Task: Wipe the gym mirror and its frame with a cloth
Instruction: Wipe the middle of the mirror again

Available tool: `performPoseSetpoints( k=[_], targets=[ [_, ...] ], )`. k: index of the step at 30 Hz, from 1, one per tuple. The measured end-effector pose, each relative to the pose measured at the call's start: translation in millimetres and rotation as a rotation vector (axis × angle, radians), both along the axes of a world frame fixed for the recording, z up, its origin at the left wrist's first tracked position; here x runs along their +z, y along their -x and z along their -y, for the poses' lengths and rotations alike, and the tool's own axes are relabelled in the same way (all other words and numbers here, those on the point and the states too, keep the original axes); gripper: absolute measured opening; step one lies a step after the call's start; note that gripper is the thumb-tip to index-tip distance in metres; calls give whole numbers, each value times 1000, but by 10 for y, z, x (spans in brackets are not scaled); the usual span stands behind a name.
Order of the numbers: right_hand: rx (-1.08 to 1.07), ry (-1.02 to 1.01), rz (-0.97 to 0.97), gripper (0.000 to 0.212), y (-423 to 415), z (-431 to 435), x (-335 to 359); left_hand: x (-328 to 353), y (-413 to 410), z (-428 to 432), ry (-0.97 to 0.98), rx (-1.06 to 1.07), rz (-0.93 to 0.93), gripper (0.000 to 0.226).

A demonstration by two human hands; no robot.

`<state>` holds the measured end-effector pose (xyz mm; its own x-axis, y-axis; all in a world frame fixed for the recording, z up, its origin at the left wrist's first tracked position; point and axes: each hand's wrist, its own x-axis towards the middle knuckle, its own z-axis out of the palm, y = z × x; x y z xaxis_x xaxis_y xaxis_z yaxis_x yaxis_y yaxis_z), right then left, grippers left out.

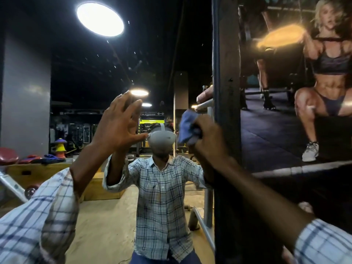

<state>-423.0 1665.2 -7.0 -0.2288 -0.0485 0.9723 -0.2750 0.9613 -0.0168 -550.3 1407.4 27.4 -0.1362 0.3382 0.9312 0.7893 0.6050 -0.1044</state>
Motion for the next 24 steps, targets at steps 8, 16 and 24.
performPoseSetpoints(
  k=[8, 16, 24],
  targets=[
    [-36, 171, -128, 23, -148, -83, -149, -77, 47, 89, 31, 23, -9, 108],
    [-51, -154, -5, 29, 59, 271, 470, -32, 105, 265, 38, 46, 10, 107],
    [-49, -322, 113, 36, 296, 645, 402, -43, 211, 411, 18, 36, 37, 109]
  ],
)
